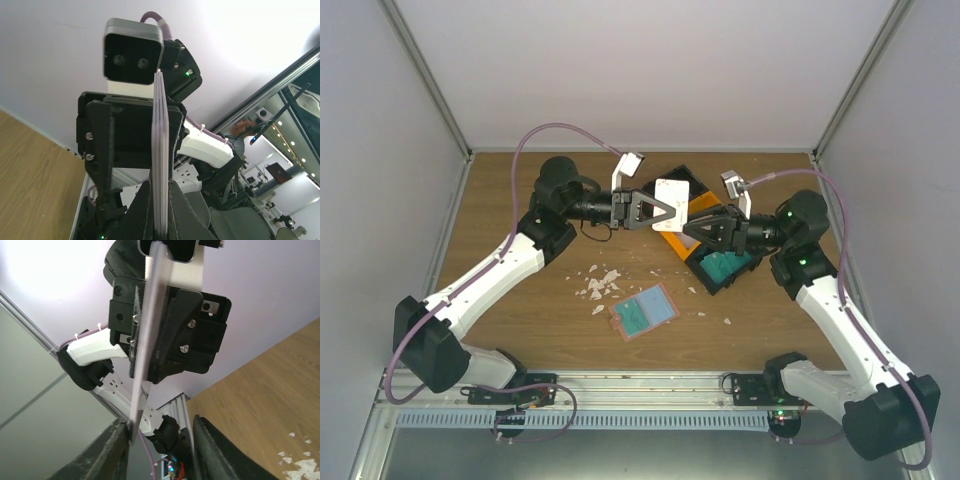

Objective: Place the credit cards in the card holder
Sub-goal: Pick up the credit card from the storage box.

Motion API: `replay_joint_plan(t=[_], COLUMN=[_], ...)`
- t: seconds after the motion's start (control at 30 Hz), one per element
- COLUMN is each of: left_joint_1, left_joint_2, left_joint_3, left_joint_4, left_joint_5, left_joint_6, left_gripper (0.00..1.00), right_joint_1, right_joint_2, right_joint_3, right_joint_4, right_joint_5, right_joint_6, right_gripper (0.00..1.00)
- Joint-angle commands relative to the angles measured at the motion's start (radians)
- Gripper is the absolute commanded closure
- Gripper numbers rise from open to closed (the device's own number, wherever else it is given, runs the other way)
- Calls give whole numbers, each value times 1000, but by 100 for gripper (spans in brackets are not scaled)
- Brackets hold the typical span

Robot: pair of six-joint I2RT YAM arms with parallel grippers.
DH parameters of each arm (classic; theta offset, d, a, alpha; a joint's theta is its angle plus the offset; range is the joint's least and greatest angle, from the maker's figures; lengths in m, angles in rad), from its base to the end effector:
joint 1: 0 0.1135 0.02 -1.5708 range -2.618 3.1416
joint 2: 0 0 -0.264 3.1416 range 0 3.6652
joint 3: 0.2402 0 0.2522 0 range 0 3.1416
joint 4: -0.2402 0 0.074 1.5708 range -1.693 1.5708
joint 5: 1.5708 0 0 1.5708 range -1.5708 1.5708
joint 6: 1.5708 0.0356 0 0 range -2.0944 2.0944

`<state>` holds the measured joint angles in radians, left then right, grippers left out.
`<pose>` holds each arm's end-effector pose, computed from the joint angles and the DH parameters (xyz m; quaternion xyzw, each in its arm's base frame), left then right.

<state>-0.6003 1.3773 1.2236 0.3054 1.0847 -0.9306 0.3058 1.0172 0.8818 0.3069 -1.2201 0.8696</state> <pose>0.2381 -0.2011 0.4081 0.2945 0.6148 -0.6927 0.2356 0.1969 0.0972 0.3792 -0.2742 0.6289 0.6547 0.3173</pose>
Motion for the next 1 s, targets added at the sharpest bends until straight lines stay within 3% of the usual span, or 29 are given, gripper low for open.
replay_joint_plan(t=[0.0, 0.1, 0.53, 0.97], left_joint_1=[3, 4, 2, -18], left_joint_2=[-17, -31, -59, -43], left_joint_3=[-6, -11, -42, -36], left_joint_4=[29, 29, 81, 110], left_joint_5=[27, 31, 83, 92], left_joint_6=[15, 19, 10, -6], left_gripper=[100, 100, 100, 100], right_joint_1=[9, 9, 9, 19], right_joint_2=[3, -6, 7, 55], right_joint_3=[22, 12, 8, 72], right_joint_4=[-17, -6, -19, -229], right_joint_5=[9, 4, -15, 43], right_joint_6=[-29, -29, -27, -164], right_gripper=[67, 73, 74, 74])
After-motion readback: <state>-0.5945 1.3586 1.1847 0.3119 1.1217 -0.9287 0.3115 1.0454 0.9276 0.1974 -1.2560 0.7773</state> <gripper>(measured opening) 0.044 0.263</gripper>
